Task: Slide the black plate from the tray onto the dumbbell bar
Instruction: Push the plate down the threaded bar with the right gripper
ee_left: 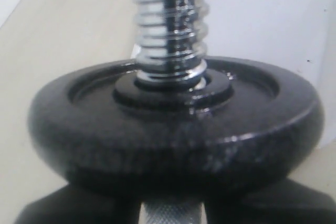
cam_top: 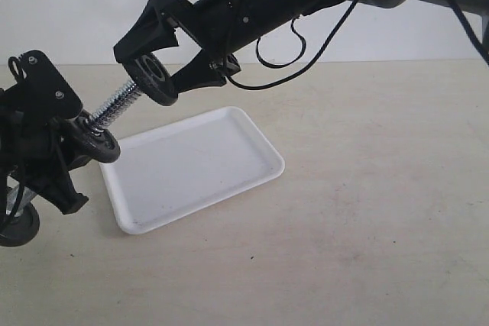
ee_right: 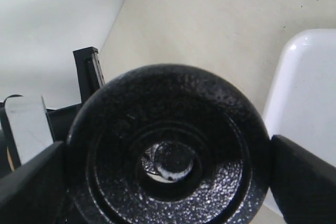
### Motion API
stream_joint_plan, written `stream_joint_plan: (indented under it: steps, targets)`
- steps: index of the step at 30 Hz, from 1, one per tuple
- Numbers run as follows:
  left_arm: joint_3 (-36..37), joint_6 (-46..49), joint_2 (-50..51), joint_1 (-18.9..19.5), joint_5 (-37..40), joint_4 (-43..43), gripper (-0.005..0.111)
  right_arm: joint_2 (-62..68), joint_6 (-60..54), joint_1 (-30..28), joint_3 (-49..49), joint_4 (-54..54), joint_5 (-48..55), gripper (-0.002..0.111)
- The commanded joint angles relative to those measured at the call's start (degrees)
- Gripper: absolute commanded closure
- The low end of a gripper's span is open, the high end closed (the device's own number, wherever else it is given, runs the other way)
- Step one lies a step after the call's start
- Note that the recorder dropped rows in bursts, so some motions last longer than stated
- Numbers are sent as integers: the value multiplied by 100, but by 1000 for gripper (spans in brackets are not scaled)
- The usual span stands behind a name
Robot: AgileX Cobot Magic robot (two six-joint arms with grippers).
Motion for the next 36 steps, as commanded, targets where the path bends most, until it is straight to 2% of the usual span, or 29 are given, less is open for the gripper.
stream_joint_plan:
  steps: [1,8,19,21,24,29,31,36]
  targets:
    - [-157,45,-227,-25,-3039,241,102,-112,-26,14,-86,492,83,108]
    - [-157,84,-227,-25,-3225,228,102,-112,122,403,-74,77,83,108]
    - [-157,84,-227,-25,-3164,82,102,-112,-153,403,-74,-115,83,107]
    - [-157,84,-227,-25,-3164,82,102,-112,-153,403,-74,-115,83,101]
    - [-157,63,-227,-25,-3153,12,102,-112,-153,403,-74,-265,83,84]
    - [-157,22,-227,-25,-3153,-30,102,-112,-134,403,-74,-622,83,46]
    - [-157,22,-227,-25,-3139,-120,102,-112,-134,403,-74,-622,83,41]
    - [-157,22,-110,-25,-3128,-118,102,-112,-172,403,-74,-622,83,42]
